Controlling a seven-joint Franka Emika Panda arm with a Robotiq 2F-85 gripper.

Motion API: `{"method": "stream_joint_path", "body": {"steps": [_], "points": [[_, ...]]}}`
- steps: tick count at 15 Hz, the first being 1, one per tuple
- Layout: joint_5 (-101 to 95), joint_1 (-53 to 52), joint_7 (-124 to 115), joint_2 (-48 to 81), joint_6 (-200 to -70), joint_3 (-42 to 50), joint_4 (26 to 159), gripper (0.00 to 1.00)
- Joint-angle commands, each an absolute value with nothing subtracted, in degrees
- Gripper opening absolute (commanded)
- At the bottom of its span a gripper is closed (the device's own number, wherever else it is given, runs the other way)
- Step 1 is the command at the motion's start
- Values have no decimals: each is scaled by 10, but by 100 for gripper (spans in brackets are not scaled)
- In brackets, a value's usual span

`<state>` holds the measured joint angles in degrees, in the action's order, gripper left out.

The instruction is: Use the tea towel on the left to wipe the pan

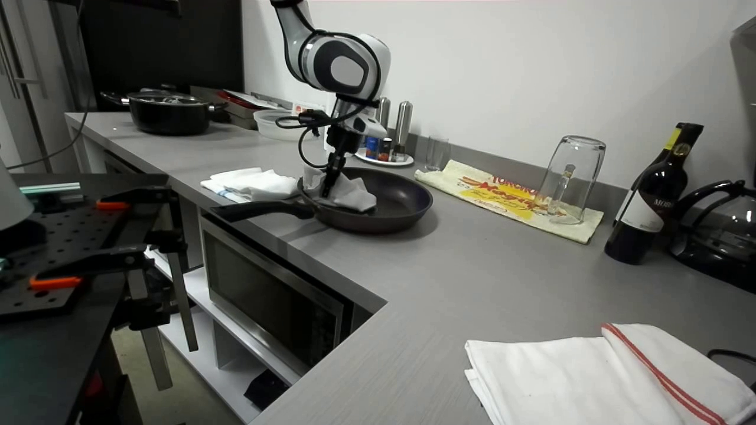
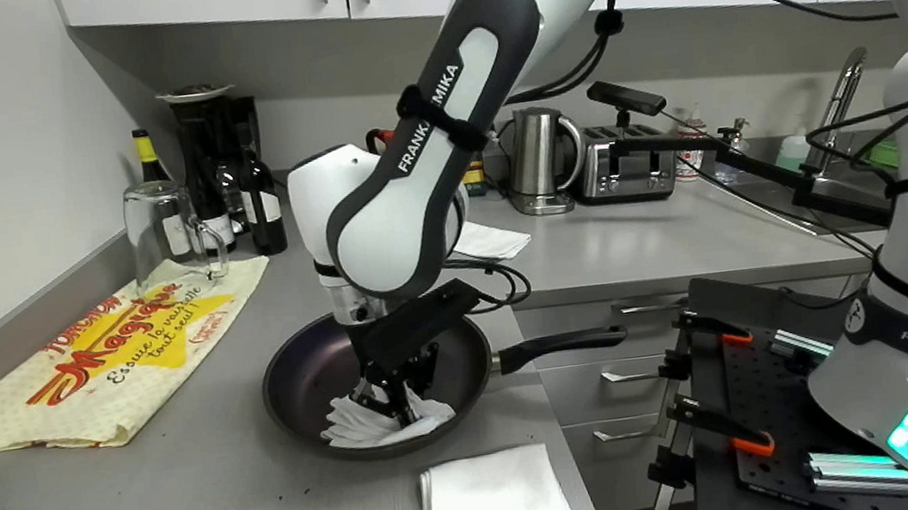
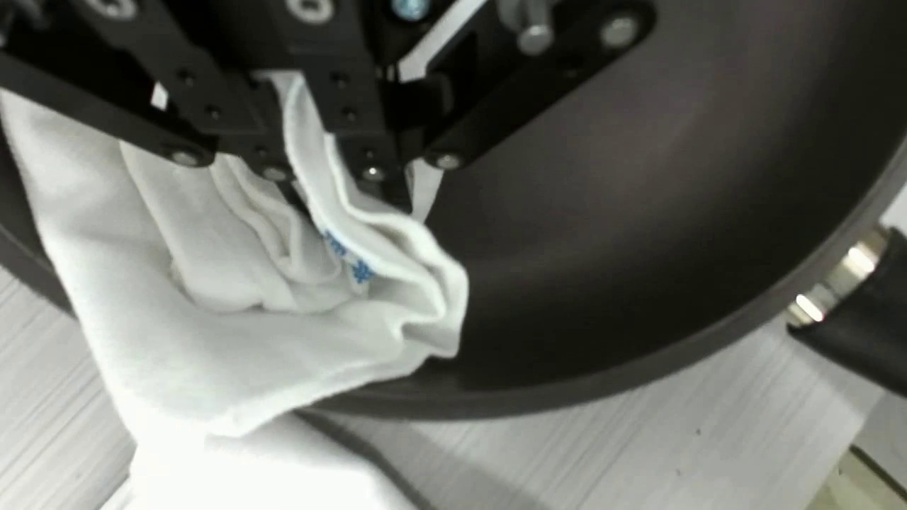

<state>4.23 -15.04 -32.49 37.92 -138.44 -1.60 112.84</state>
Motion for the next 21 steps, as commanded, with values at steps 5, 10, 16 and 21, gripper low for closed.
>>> {"method": "stream_joint_path", "body": {"steps": [5,10,16,21], "points": [[148,-97,-273,411,-1279,-53,1085,3],[154,-100,-281,409,-1276,-44,1073,3],[130,-125,-291,339,-1265,-43,1080,3],[114,-165,-297,257,-1264,-61,1104,3]]}}
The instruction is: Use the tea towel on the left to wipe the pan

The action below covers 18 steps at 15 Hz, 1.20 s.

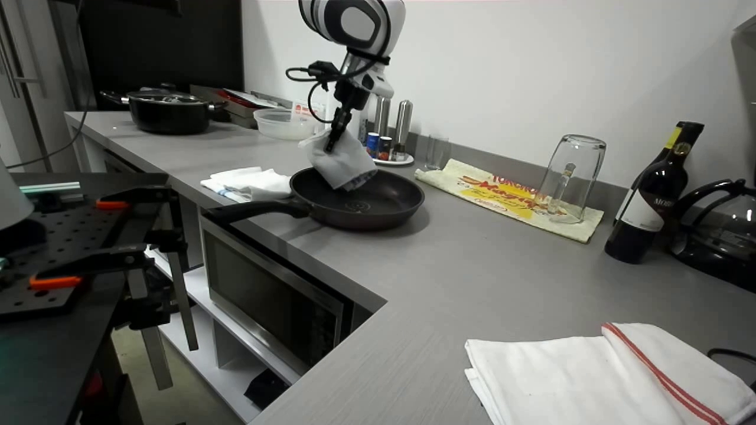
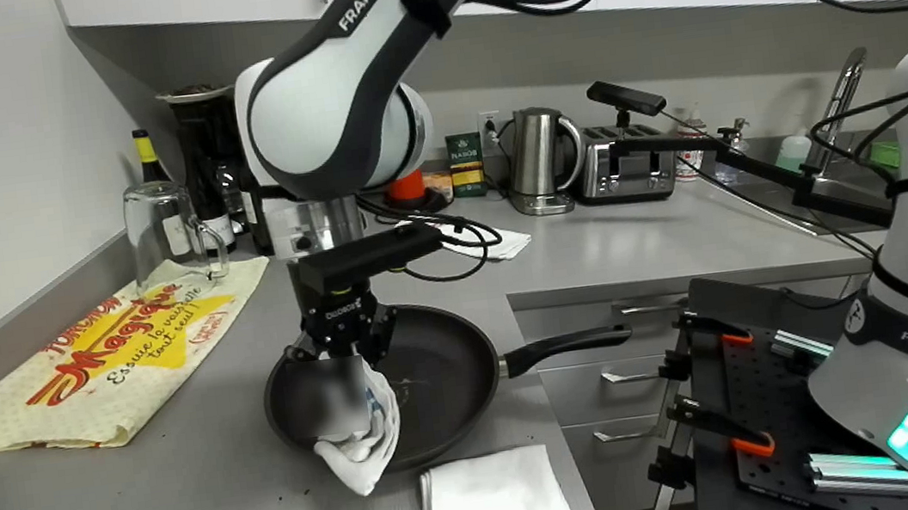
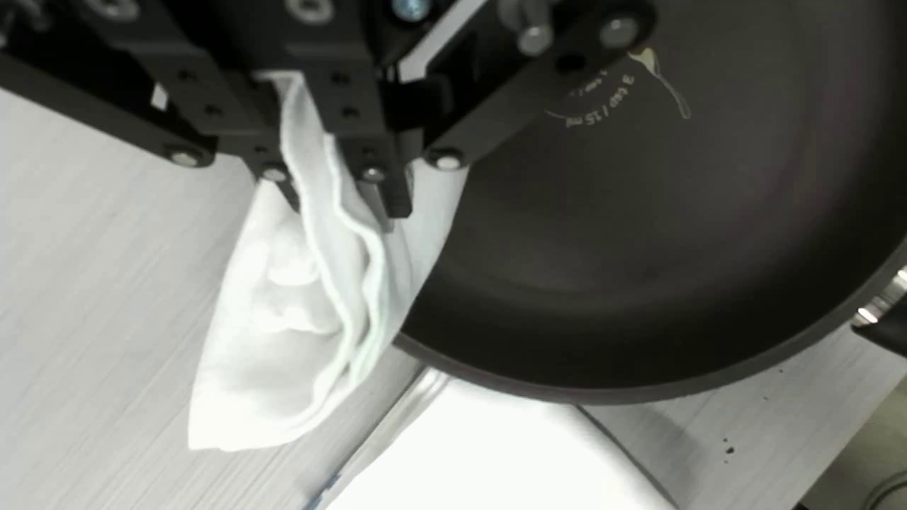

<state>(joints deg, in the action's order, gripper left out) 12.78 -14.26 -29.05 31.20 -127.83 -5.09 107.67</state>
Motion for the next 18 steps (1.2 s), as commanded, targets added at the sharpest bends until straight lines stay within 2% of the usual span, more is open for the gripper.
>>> {"method": "stream_joint_path", "body": {"steps": [1,10,17,18], "points": [[111,-174,-298,245,-1262,-66,1109,3],[109,-235,-300,218,-1281,-121,1158,3],[107,-242,-293,247,-1293,-124,1161,3],[106,-242,-294,249,-1299,-122,1160,37]]}}
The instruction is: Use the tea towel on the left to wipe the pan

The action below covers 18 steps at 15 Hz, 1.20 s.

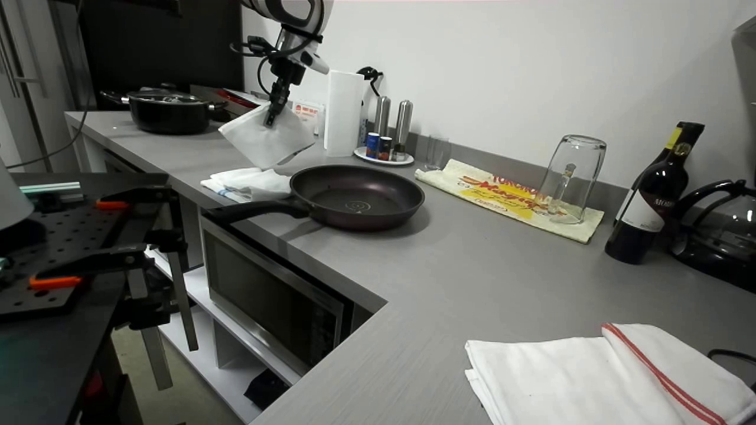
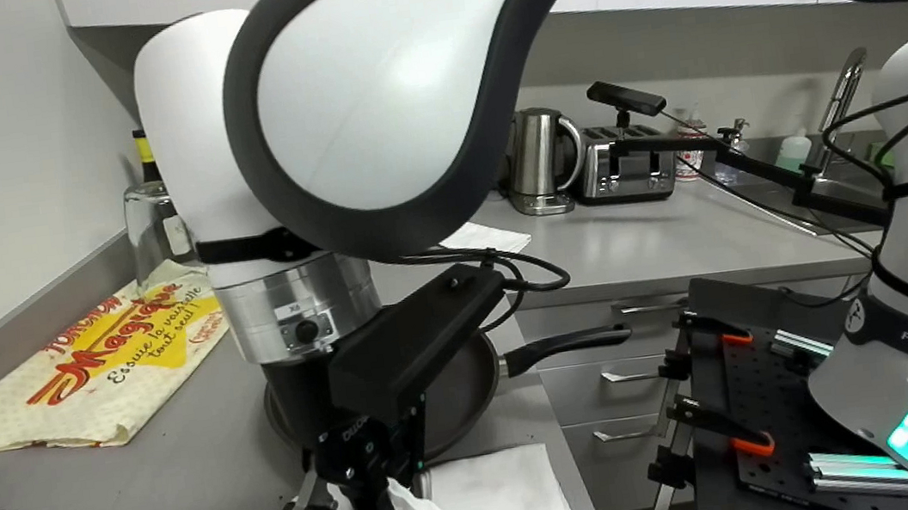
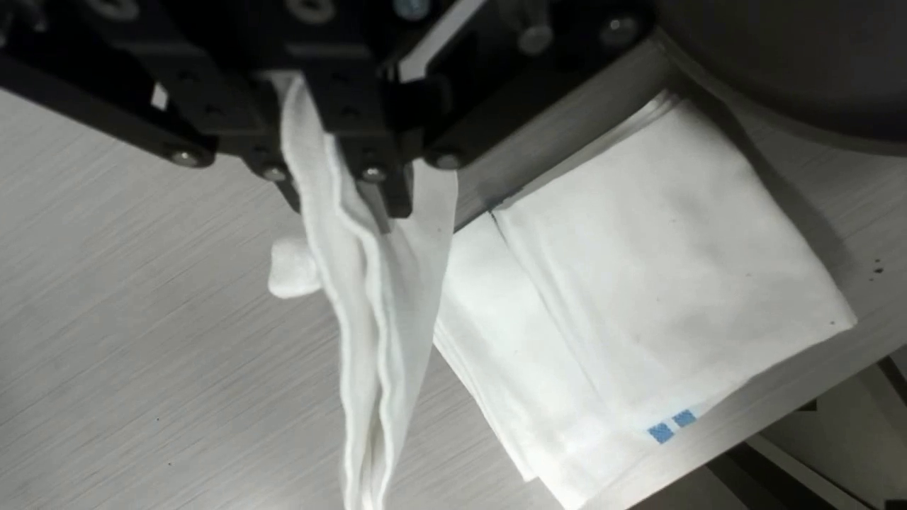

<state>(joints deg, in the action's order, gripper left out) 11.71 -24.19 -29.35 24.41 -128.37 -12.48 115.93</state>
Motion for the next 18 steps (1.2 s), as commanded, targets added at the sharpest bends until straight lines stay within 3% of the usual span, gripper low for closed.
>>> {"method": "stream_joint_path", "body": {"steps": [1,10,18], "points": [[107,-241,-292,251,-1305,-122,1159,38],[92,-239,-297,266,-1364,-104,1166,99],[54,-179,-236,158,-1275,-77,1258,100]]}}
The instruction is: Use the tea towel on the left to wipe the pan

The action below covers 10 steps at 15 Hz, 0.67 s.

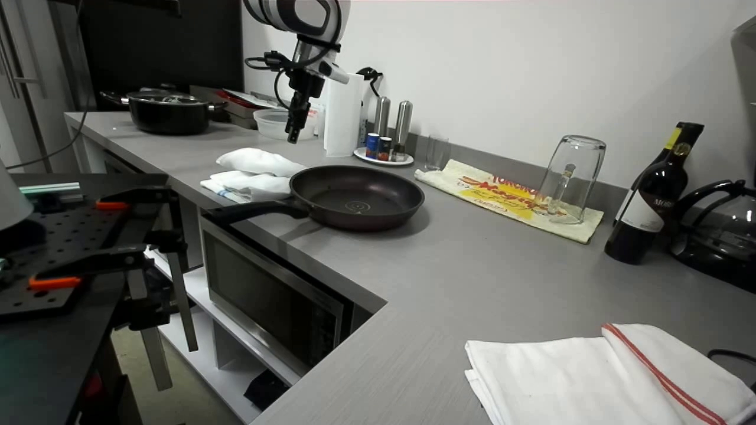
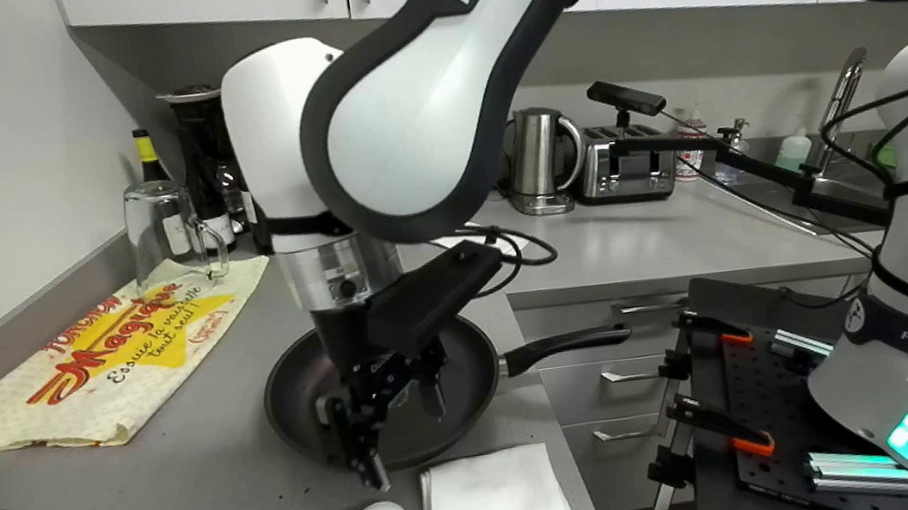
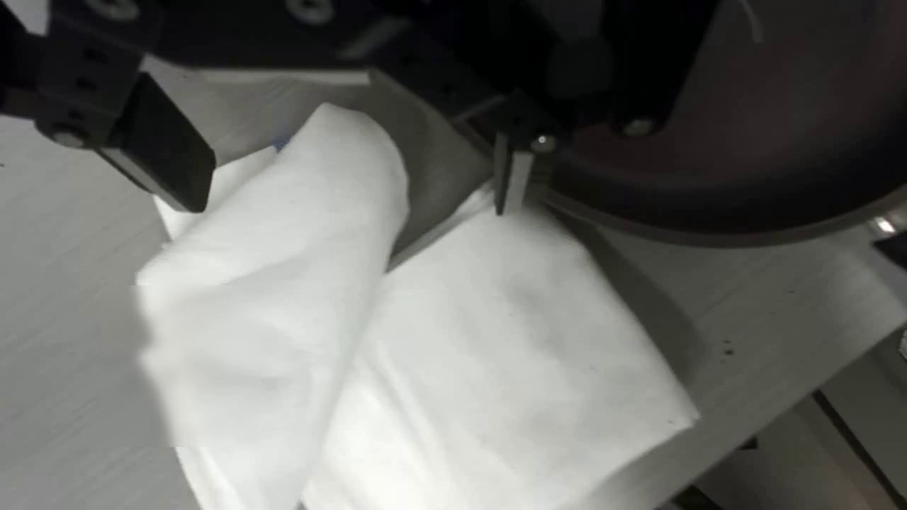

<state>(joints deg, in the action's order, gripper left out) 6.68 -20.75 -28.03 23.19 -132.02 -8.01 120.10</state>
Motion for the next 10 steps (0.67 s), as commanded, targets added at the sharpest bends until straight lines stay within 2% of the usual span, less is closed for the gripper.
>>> {"method": "stream_joint_path", "body": {"steps": [1,6,10], "points": [[57,-160,-204,130,-1237,-79,1277,100],[42,-107,-91,-5,-1040,-78,1364,100],[19,-101,-40,-138,-1002,-86,1457,100]]}}
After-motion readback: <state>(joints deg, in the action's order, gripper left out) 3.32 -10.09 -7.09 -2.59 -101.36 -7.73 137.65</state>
